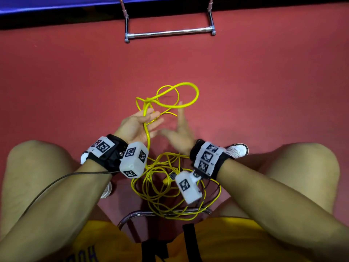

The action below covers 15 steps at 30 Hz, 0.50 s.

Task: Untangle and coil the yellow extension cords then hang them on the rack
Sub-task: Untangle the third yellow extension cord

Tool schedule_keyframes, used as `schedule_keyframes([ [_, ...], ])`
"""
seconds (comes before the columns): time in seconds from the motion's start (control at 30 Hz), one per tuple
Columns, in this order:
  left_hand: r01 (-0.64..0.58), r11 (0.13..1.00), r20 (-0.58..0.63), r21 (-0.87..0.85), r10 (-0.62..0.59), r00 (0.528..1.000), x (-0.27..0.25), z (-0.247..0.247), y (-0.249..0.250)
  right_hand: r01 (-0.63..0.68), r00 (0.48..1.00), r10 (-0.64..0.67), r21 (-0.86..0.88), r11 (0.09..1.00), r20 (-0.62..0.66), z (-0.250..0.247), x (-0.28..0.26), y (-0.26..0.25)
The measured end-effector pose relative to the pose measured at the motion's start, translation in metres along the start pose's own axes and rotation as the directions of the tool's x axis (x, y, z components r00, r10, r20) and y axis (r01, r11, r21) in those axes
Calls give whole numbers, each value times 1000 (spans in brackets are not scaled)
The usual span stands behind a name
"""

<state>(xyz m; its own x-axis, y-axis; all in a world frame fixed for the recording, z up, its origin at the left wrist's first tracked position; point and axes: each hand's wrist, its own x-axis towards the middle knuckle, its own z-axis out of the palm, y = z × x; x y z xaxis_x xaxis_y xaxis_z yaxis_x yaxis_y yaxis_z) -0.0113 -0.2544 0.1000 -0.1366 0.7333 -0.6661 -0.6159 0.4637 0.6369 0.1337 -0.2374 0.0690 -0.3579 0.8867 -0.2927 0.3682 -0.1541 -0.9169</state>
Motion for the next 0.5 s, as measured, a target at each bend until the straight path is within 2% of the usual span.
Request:
schedule_keyframes([
  [0.07, 58, 983, -24, 172, -55, 998, -3, 0, -6, -15, 999, 24, 282, 959, -30, -17, 15, -9],
  [0.1, 68, 960, -35, 273, -61, 998, -5, 0, -10, -24, 1000, 18, 397, 917, 18, -26, 18, -18],
  [0.13, 70, 923, -39, 379, -59, 997, -7, 0, -15, 0, 998, -30, 425, 905, 64, -33, 20, -25],
  [0.17, 73, 881, -27, 468, -68, 997, -10, 0, -21, 51, 990, -93, 334, 941, 110, -36, 25, -26],
  [0.2, 78, 845, 0, 529, -92, 996, -12, 1, -27, 115, 970, -145, 159, 981, 193, -38, 25, -29],
  [0.23, 89, 822, 27, 563, -126, 992, -16, 1, -32, 214, 940, -194, -43, 976, 282, -37, 23, -30],
  [0.3, 102, 808, 62, 580, -169, 984, -21, 0, -38, 425, 874, -286, -334, 841, 392, -30, 25, -18],
  [0.33, 101, 819, 75, 565, -173, 982, -23, 1, -38, 427, 883, -286, -382, 820, 373, -29, 25, -16],
  [0.37, 98, 842, 88, 530, -170, 981, -24, 3, -37, 396, 909, -303, -372, 840, 285, -30, 27, -12],
  [0.43, 89, 900, 109, 426, -149, 983, -25, 7, -33, 277, 958, -285, -308, 910, 21, -34, 30, -10],
  [0.47, 78, 917, 109, 391, -131, 985, -25, 9, -30, 267, 955, -292, -282, 922, -49, -36, 30, -11],
  [0.5, 56, 926, 97, 374, -99, 990, -25, 9, -28, 295, 944, -322, -266, 918, -65, -38, 31, -11],
])
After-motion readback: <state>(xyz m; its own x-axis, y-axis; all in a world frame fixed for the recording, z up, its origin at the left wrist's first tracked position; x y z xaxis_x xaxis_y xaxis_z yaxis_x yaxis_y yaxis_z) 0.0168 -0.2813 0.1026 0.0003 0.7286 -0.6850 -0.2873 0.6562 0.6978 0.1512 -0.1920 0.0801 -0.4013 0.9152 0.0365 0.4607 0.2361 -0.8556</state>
